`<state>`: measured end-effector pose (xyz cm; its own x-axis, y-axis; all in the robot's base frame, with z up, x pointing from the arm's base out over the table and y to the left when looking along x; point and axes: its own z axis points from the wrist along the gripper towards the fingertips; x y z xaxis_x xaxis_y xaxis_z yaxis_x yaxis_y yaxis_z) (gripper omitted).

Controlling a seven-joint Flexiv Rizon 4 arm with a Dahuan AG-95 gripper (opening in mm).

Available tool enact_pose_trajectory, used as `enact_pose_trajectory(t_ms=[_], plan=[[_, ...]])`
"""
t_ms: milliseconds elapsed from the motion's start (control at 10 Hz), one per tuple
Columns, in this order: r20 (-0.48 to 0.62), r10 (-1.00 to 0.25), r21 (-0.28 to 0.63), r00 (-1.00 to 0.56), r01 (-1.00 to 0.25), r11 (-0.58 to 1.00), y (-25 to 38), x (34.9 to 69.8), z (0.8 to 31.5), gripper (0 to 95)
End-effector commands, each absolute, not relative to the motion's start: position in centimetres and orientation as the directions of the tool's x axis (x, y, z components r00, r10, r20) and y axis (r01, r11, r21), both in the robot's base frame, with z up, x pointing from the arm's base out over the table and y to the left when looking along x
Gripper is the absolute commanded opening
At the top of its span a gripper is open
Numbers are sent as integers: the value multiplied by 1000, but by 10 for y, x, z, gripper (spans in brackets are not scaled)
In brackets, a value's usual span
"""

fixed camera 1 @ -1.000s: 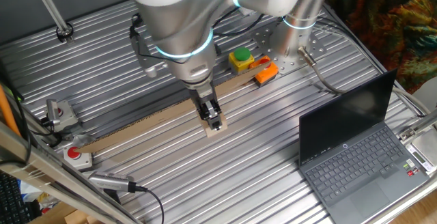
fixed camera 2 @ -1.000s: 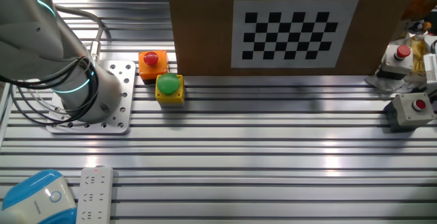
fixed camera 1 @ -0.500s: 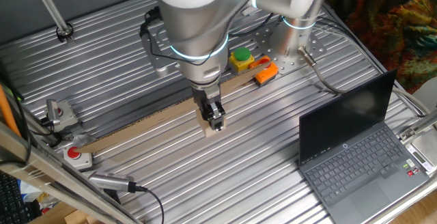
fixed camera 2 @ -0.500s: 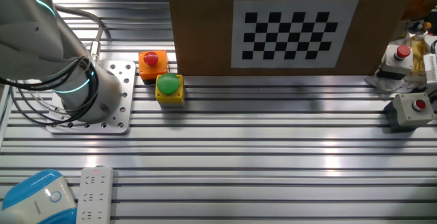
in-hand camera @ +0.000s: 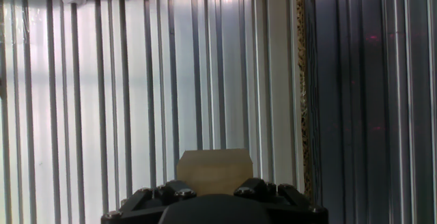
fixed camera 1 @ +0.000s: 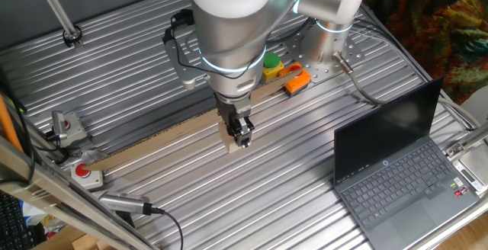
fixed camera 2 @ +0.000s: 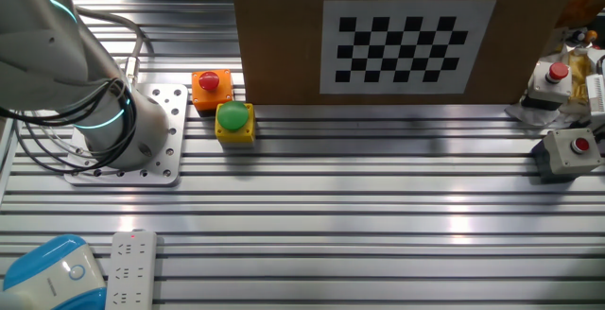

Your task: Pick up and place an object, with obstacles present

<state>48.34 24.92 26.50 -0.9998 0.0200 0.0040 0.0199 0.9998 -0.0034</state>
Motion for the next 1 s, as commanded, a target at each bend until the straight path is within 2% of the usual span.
enact_pose_trajectory(t_ms=[100, 400, 1000], plan=[[3, 24, -9, -1000, 24, 1000, 249, 484, 265, 0], [19, 30, -8, -999, 30, 1000, 249, 484, 265, 0], [70, 40, 16, -997, 41, 999, 256, 487, 311, 0]])
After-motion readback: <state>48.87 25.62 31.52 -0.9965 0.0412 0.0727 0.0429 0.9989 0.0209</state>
